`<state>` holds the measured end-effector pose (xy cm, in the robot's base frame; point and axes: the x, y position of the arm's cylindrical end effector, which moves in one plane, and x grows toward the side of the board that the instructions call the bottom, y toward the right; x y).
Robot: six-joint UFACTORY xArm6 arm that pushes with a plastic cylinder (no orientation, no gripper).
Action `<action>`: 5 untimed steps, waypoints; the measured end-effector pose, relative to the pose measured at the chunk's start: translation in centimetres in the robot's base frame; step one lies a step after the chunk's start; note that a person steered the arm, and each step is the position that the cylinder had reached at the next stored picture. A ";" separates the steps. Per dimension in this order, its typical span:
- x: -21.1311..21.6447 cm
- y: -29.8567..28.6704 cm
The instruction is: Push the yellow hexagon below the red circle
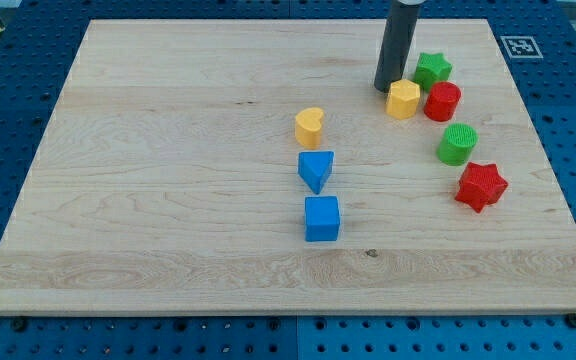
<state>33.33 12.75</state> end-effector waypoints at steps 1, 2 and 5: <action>0.6 0.1; 2.1 0.2; 4.6 0.1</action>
<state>37.94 12.88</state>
